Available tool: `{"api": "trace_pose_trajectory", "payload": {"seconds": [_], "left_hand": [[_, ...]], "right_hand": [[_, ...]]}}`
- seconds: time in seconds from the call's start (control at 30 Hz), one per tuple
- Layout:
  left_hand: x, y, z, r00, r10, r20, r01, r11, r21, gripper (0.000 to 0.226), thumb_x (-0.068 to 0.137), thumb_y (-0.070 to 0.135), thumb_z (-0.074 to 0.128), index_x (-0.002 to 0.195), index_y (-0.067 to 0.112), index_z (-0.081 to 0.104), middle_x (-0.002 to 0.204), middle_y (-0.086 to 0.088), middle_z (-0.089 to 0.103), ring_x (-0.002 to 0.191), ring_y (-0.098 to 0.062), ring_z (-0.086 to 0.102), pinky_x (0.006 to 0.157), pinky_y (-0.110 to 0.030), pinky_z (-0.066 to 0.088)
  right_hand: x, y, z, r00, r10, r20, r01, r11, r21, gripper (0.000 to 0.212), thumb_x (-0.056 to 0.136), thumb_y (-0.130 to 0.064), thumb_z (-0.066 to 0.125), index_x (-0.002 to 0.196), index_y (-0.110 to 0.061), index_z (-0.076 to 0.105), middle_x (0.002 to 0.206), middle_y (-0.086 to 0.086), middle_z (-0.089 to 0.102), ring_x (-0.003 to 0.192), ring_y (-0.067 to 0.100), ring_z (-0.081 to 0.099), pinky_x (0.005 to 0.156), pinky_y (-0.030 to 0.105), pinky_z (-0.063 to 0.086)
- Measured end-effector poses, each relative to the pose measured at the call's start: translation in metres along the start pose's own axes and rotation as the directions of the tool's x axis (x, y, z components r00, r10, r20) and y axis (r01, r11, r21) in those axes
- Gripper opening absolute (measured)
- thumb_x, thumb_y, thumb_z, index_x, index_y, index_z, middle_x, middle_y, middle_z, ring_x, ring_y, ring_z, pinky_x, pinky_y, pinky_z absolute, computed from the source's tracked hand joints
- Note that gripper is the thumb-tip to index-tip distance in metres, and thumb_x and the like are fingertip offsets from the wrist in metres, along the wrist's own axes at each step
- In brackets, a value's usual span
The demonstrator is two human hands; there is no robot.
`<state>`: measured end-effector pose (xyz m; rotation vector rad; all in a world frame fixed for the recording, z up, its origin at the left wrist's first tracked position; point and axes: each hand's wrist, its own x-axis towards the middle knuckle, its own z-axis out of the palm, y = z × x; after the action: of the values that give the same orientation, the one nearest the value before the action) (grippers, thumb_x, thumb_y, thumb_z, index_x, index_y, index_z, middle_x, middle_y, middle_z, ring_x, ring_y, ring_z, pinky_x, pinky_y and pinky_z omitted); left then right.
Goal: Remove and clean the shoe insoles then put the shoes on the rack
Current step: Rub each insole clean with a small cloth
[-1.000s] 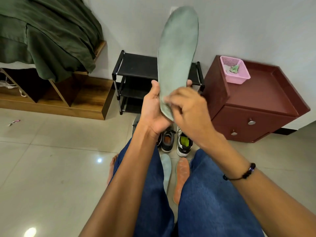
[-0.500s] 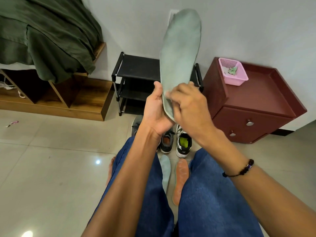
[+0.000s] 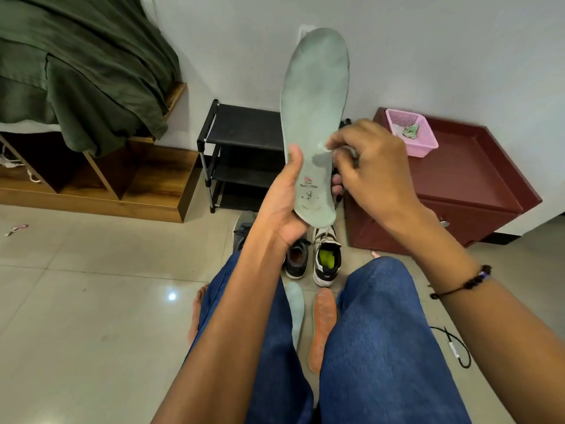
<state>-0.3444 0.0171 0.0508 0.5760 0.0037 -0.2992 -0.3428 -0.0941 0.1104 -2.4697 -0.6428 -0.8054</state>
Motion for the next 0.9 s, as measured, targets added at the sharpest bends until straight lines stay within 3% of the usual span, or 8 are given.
{"api": "trace_pose_trajectory", "payload": {"seconds": [0.1, 0.2, 0.33, 0.43, 0.5, 0.7, 0.8, 0.9], "left_hand": [[-0.001, 0.0, -0.004, 1.0, -0.002, -0.029, 0.001, 0.999, -0.049, 0.032, 0.1, 0.031, 0.035, 0.105, 0.01, 0.059, 0.089, -0.008, 0.067, 0.087, -0.02, 0.064, 0.081, -0.035, 0.052], [-0.004, 0.003, -0.007, 0.999, -0.011, -0.039, 0.005, 0.989, -0.145, 0.036, 0.101, 0.032, 0.033, 0.107, 0.005, 0.057, 0.09, -0.011, 0.069, 0.088, -0.021, 0.067, 0.078, -0.033, 0.056], [-0.006, 0.007, -0.008, 0.999, 0.017, -0.045, -0.022, 0.991, -0.133, 0.051, 0.102, 0.038, 0.024, 0.123, -0.001, 0.049, 0.106, -0.015, 0.065, 0.099, -0.023, 0.063, 0.09, -0.032, 0.052], [-0.003, 0.009, -0.011, 0.998, 0.011, -0.062, -0.017, 0.995, -0.102, 0.053, 0.101, 0.041, 0.024, 0.125, 0.001, 0.049, 0.098, -0.012, 0.07, 0.084, -0.02, 0.067, 0.077, -0.031, 0.057], [-0.003, 0.009, -0.009, 0.998, -0.019, -0.059, 0.014, 0.997, -0.081, 0.055, 0.099, 0.043, 0.027, 0.128, 0.0, 0.047, 0.098, -0.012, 0.069, 0.085, -0.022, 0.068, 0.074, -0.034, 0.058], [-0.001, 0.006, -0.009, 0.994, 0.093, -0.049, -0.094, 0.995, -0.019, 0.038, 0.1, 0.033, 0.03, 0.113, 0.009, 0.056, 0.098, -0.01, 0.067, 0.087, -0.021, 0.064, 0.09, -0.04, 0.048], [0.0, 0.008, -0.011, 0.995, 0.098, -0.018, -0.099, 0.994, -0.054, 0.04, 0.099, 0.033, 0.029, 0.119, 0.006, 0.052, 0.1, -0.012, 0.068, 0.092, -0.022, 0.066, 0.085, -0.038, 0.055], [-0.002, 0.011, -0.015, 0.994, 0.108, -0.013, -0.108, 0.989, -0.102, 0.047, 0.098, 0.035, 0.029, 0.126, 0.002, 0.047, 0.094, -0.016, 0.069, 0.087, -0.022, 0.068, 0.076, -0.034, 0.057]], "right_hand": [[0.001, -0.004, 0.016, 0.994, -0.095, 0.052, 0.102, 0.982, -0.16, 0.01, 0.078, -0.002, 0.054, 0.08, -0.001, 0.064, 0.078, 0.013, 0.061, 0.075, 0.03, 0.057, 0.063, 0.032, 0.047], [-0.008, -0.013, 0.031, 0.992, -0.106, 0.075, 0.117, 0.979, -0.168, 0.013, 0.076, -0.002, 0.05, 0.075, -0.003, 0.064, 0.073, 0.011, 0.062, 0.068, 0.029, 0.055, 0.062, 0.037, 0.051], [-0.026, -0.033, 0.036, 0.995, 0.035, 0.092, -0.042, 0.996, 0.074, 0.014, 0.073, -0.003, 0.054, 0.074, -0.009, 0.067, 0.075, 0.003, 0.068, 0.072, 0.022, 0.062, 0.073, 0.03, 0.048], [-0.03, -0.037, 0.022, 0.935, 0.228, 0.271, -0.312, 0.893, 0.325, 0.02, 0.076, 0.0, 0.063, 0.076, -0.019, 0.07, 0.073, -0.011, 0.067, 0.069, -0.001, 0.06, 0.069, 0.015, 0.047], [-0.027, -0.032, 0.008, 0.913, 0.272, 0.305, -0.384, 0.827, 0.411, 0.027, 0.076, 0.003, 0.065, 0.075, -0.024, 0.069, 0.072, -0.013, 0.066, 0.066, -0.006, 0.058, 0.067, 0.01, 0.045], [0.0, -0.012, -0.002, 0.974, 0.22, 0.047, -0.224, 0.933, 0.283, 0.014, 0.079, 0.003, 0.062, 0.081, -0.008, 0.069, 0.077, -0.006, 0.064, 0.065, -0.005, 0.058, 0.063, 0.005, 0.042], [-0.007, -0.007, 0.015, 0.997, 0.049, 0.057, -0.055, 0.991, 0.119, 0.013, 0.075, 0.002, 0.06, 0.078, -0.006, 0.069, 0.078, 0.002, 0.067, 0.073, 0.015, 0.062, 0.071, 0.026, 0.049], [-0.025, -0.013, 0.034, 0.997, 0.044, 0.07, -0.05, 0.994, 0.094, 0.013, 0.073, -0.001, 0.059, 0.076, -0.008, 0.069, 0.078, 0.002, 0.069, 0.074, 0.024, 0.063, 0.069, 0.036, 0.051]]}}
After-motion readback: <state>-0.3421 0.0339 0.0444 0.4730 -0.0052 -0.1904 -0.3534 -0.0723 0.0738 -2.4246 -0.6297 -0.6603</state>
